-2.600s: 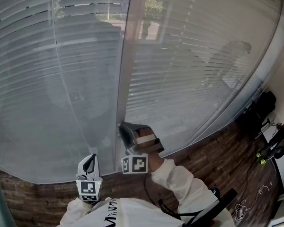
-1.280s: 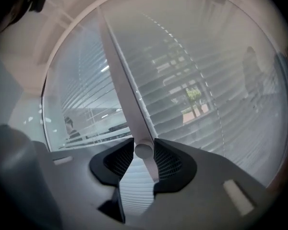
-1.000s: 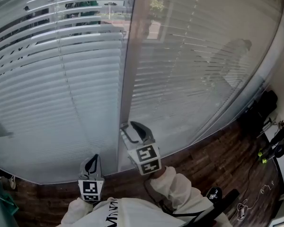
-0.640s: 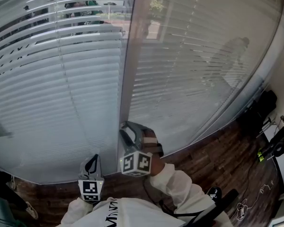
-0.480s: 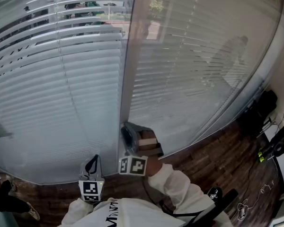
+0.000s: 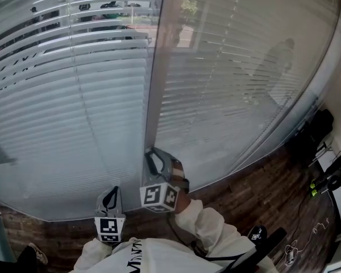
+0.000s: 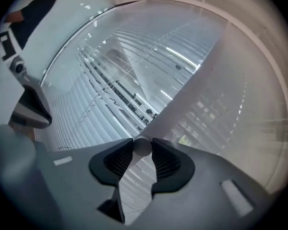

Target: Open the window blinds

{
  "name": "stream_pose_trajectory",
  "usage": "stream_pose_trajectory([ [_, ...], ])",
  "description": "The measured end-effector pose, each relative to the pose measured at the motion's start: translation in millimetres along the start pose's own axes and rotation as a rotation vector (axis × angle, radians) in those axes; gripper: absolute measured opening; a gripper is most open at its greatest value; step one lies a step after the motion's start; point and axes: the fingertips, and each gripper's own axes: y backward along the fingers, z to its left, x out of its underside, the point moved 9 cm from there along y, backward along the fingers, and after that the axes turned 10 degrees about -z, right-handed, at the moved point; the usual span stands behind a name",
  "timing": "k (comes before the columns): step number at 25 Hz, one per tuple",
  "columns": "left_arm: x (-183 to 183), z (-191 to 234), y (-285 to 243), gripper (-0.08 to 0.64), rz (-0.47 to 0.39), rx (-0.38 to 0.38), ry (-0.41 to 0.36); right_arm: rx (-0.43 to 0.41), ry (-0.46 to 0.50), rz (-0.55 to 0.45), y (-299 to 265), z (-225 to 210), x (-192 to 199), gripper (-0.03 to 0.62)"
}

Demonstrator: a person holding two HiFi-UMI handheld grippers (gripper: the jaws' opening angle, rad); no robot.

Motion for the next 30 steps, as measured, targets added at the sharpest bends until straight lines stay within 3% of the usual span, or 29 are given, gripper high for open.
stream_pose_trajectory([
  [2,-2.5,0.1,-1.2,0.000,0.002,0.000,0.001,0.007,-0.142,-0.001,-1.4,-5.3,0.6,0.127],
  [7,0.5,-2.3,0.7,0.000,-0.001,-0.002,-0.002,0.011,-0.600,-0.017,-0.7,-15.1,12.0,0.127],
  [10,-4.7,-1.5,0.8,0.000,0.002,-0.004,-0.002,0.016,-0.765,-0.025,-1.4,-24.0,11.7,0.127],
  [19,-1.4,-5.8,6.5,0.000,0.003,-0.014,-0.010,-0.001,-0.748,-0.042,4.6,-16.8,17.9,0.130],
  [22,-11.4,-6.6,3.2,0.000,0.007,-0.014,-0.021,-0.003,-0.772,-0.095,14.3,-24.0,14.3,0.123],
  [23,-16.5,-8.2,1.7,0.000,0.008,-0.013,-0.026,-0.009,-0.789,-0.134,19.9,-28.5,11.5,0.114],
  [26,-24.5,-19.8,2.5,0.000,0.009,-0.012,-0.037,-0.025,-0.876,-0.241,46.0,-33.1,12.4,0.003],
  [30,-25.7,-35.5,3.9,0.000,0.012,-0.017,-0.051,-0.031,-0.947,-0.265,73.7,-21.8,38.4,0.002],
])
